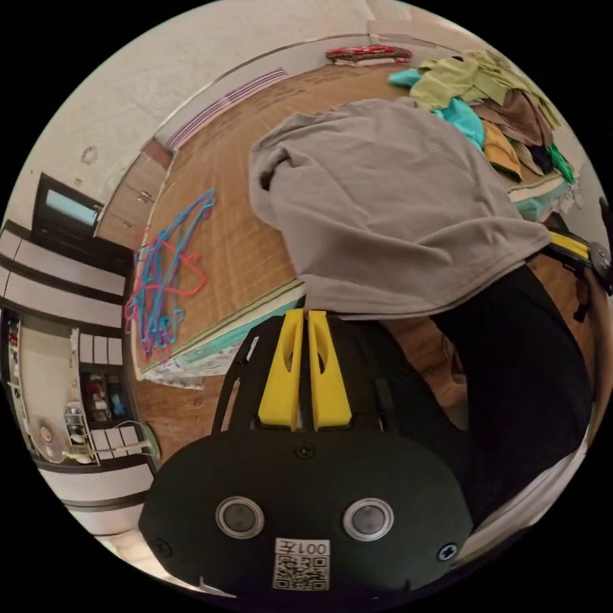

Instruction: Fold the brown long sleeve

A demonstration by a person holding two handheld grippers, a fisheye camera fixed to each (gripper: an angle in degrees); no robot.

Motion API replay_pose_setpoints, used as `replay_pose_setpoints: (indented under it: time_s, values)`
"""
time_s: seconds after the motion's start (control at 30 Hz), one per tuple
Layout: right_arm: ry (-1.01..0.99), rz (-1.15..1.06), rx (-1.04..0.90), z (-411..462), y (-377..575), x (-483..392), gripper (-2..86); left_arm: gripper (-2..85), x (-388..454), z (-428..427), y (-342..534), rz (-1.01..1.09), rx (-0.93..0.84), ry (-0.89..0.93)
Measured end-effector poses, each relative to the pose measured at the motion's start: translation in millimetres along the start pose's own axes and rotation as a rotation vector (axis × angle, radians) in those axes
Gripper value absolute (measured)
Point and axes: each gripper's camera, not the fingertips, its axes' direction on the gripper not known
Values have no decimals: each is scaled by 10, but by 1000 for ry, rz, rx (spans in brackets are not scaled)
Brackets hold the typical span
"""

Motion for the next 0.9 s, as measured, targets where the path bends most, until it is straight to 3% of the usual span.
replay_pose_setpoints:
  time_s: [0.2, 0.4, 0.53, 0.67, 0.9]
  values:
    - [24, -76, 230, -820, -16, -3, 19, -9, -774, -567, 253, -103, 127, 71]
    - [10, -261, 411, -1604, -105, -237, 15, -10, -1204, -1401, 474, -95, 289, -75]
    - [-16, -340, 316, -1630, -16, -294, 14, -10, -1194, -1569, 726, 20, 266, -43]
    - [11, -333, 125, -1280, 217, -268, 13, -10, -853, -1172, 1052, 136, 172, 62]
    - [2, -283, -48, -752, 428, -252, 14, -10, -617, -493, 1419, 65, 33, 245]
